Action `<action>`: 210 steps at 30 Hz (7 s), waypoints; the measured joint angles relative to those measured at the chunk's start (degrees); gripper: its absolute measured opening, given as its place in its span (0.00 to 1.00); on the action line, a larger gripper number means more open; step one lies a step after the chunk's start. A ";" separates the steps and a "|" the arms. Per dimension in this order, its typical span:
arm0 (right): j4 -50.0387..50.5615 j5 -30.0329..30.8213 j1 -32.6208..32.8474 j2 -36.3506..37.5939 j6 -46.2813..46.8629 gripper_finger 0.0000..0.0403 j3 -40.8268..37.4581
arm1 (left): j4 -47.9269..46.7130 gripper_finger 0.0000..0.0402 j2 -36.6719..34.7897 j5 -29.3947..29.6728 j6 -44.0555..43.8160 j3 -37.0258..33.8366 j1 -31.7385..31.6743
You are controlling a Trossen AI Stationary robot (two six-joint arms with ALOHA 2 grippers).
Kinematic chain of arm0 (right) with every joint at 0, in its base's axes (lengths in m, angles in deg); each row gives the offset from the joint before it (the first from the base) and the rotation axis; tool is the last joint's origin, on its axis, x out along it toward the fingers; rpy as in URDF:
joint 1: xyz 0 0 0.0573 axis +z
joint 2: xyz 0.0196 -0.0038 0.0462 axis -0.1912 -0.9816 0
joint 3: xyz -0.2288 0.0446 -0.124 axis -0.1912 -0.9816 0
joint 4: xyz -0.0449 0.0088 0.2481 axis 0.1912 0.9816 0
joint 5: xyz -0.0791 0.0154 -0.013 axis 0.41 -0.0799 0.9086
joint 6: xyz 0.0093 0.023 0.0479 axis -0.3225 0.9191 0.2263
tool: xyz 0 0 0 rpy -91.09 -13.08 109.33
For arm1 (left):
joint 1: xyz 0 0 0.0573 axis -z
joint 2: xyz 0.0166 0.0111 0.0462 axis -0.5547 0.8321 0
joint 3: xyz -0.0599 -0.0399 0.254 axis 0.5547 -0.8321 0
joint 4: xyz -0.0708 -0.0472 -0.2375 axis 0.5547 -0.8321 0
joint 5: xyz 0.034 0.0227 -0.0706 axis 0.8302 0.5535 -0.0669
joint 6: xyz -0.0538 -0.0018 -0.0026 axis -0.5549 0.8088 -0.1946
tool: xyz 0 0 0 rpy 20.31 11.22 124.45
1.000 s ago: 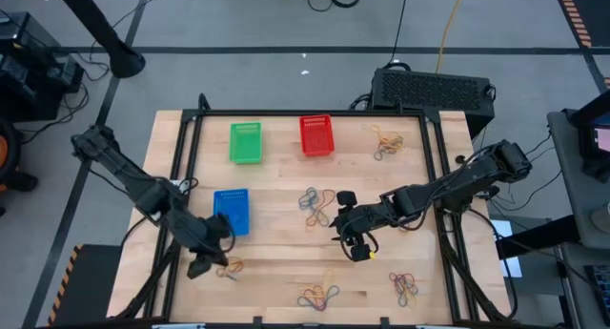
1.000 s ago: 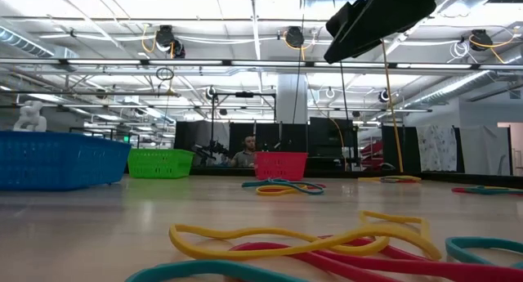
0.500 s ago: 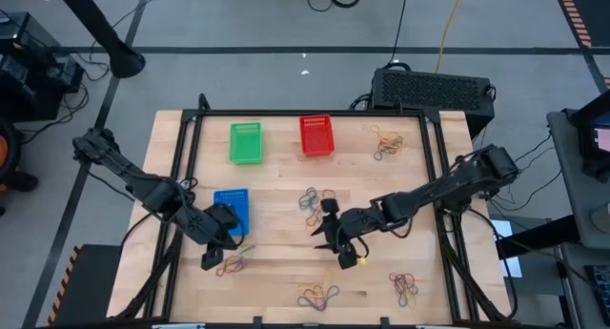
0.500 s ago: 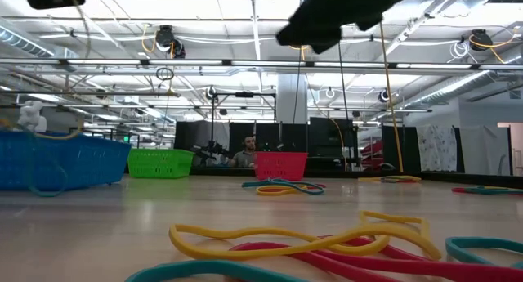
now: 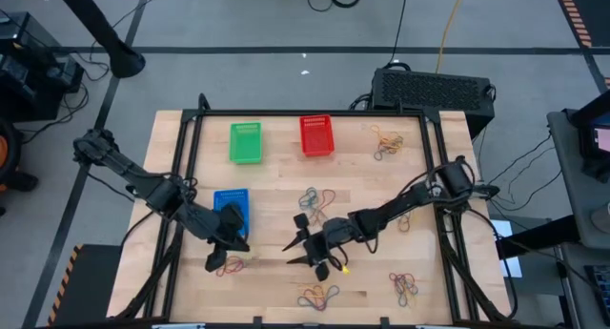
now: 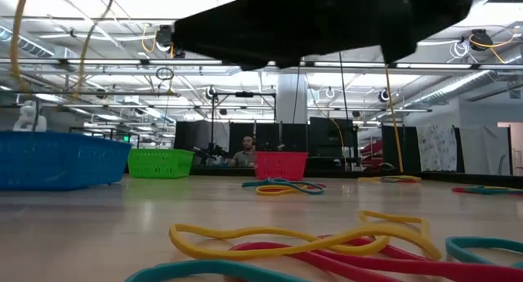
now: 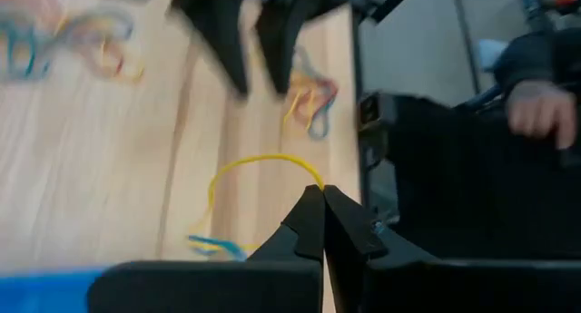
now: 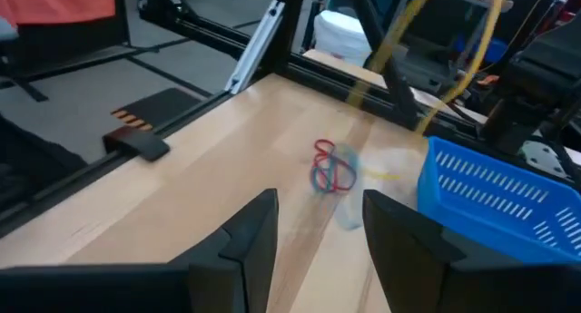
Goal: Sort rubber bands into baskets
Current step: Put the yellow rubber band into the green bin
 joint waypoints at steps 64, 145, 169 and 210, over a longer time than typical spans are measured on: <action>21.42 -4.73 -0.03 13.68 5.93 0.00 5.86 | 4.90 0.00 1.53 10.03 13.58 -0.02 -4.24; 86.34 -0.45 0.45 -6.87 7.91 0.43 51.07 | -1.06 0.00 -5.28 13.69 24.20 -0.02 -14.86; 10.36 8.07 -5.91 51.67 15.62 0.20 -33.07 | 17.42 0.00 11.76 7.59 34.16 0.00 -38.18; 26.99 7.75 -7.10 60.43 15.22 0.20 -33.33 | -4.11 0.00 9.11 14.17 33.52 -0.93 -64.85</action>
